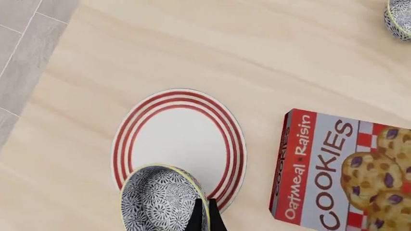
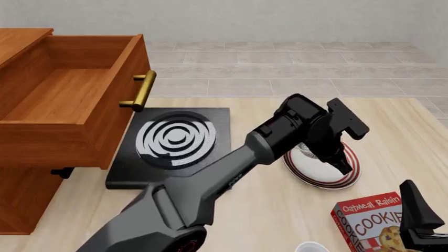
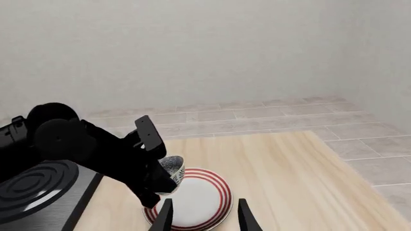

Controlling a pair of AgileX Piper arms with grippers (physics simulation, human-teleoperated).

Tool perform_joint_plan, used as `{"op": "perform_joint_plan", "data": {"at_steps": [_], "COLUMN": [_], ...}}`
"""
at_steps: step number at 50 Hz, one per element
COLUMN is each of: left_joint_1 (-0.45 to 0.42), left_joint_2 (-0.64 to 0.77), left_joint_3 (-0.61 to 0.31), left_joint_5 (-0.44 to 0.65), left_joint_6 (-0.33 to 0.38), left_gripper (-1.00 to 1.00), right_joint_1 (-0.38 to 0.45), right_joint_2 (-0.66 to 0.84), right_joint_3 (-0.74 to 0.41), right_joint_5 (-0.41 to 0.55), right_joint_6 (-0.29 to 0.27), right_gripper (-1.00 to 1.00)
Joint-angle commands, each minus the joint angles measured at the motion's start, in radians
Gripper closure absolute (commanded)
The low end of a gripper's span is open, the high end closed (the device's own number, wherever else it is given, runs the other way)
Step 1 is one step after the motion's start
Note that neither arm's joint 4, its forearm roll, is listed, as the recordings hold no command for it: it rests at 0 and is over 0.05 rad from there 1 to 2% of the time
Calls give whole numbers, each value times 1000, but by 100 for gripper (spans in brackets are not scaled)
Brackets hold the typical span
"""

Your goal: Pick the akita bowl in the top layer of the wooden cabinet and place it on the plate.

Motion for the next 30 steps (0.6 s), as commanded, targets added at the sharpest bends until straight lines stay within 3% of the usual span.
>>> {"op": "perform_joint_plan", "data": {"at_steps": [1,30], "left_joint_1": [-14,2], "left_joint_2": [10,68], "left_joint_3": [-4,-6], "left_joint_5": [-25,-25], "left_joint_6": [-44,-125], "left_gripper": [100,100], "right_joint_1": [-1,-4], "right_joint_2": [0,0], "right_joint_3": [0,-2], "right_joint_5": [0,3], "right_joint_6": [2,6], "right_gripper": [-100,-100]}}
